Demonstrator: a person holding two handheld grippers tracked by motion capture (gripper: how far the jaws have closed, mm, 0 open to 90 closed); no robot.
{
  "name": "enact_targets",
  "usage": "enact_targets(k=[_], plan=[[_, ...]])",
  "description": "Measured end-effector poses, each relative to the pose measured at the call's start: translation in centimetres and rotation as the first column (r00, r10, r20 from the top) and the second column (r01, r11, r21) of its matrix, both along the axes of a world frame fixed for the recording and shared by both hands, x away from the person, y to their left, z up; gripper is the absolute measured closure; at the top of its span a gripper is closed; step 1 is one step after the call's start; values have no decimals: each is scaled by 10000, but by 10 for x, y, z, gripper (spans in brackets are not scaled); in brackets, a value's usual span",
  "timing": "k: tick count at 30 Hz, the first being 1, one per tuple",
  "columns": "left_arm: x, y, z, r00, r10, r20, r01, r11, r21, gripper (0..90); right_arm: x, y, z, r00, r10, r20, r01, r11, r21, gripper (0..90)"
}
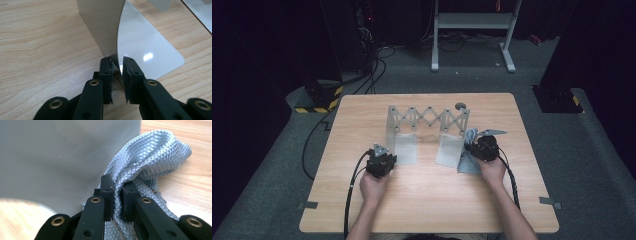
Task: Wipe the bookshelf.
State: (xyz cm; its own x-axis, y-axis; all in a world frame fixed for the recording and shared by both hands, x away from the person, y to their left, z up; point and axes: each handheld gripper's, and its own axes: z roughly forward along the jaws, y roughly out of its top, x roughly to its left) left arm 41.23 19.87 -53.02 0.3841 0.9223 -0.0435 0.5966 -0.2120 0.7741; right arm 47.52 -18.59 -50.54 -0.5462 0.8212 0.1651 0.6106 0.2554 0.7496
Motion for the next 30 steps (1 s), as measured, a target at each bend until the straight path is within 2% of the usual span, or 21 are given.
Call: enact_targets(k=[7,16,20,25,30], plan=[[0,0,0,10000,21,12,-21,10000,9,778,-25,4,4,9985,460,281,-455,9988,-175,829],[0,-1,0,10000,31,48,-31,10000,61,777,-56,7,8,9942,907,574,-907,9959,-28,828],[0,-1,0,10000,32,59,-33,10000,93,777,-67,12,9,9911,1177,629,-1169,9930,-168,828],[-1,-2,0,10000,39,80,-41,9999,150,777,-73,22,9,9868,1496,623,-1488,9887,-176,828],[-1,-2,0,10000,42,85,-43,9998,172,776,-71,31,8,9859,1523,691,-1511,9883,-221,828]])
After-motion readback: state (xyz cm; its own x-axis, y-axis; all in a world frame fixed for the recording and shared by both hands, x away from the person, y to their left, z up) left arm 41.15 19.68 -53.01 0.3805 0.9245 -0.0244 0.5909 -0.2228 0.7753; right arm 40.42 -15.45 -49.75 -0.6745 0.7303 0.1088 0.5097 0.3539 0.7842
